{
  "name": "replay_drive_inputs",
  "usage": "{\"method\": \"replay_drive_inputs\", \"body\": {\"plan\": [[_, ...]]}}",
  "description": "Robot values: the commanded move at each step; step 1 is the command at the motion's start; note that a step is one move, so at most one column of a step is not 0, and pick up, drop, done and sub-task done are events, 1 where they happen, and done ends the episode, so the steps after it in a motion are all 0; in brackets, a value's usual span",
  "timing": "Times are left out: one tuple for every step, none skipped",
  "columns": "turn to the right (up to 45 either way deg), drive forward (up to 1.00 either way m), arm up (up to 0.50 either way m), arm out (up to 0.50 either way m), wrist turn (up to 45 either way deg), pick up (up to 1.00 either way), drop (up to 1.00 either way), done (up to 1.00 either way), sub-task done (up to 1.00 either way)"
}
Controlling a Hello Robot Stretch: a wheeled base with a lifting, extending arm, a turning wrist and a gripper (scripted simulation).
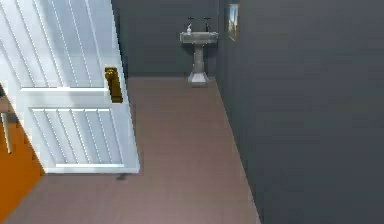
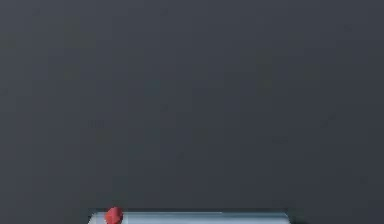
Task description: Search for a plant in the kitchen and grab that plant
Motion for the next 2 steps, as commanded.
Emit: {"method": "replay_drive_inputs", "body": {"plan": [[-45.0, 0.00, 0.00, 0.00, 0.0, 0.00, 0.00, 0.00, 0.00], [-6.0, 0.00, 0.00, 0.00, 0.0, 0.00, 0.00, 0.00, 0.00]]}}
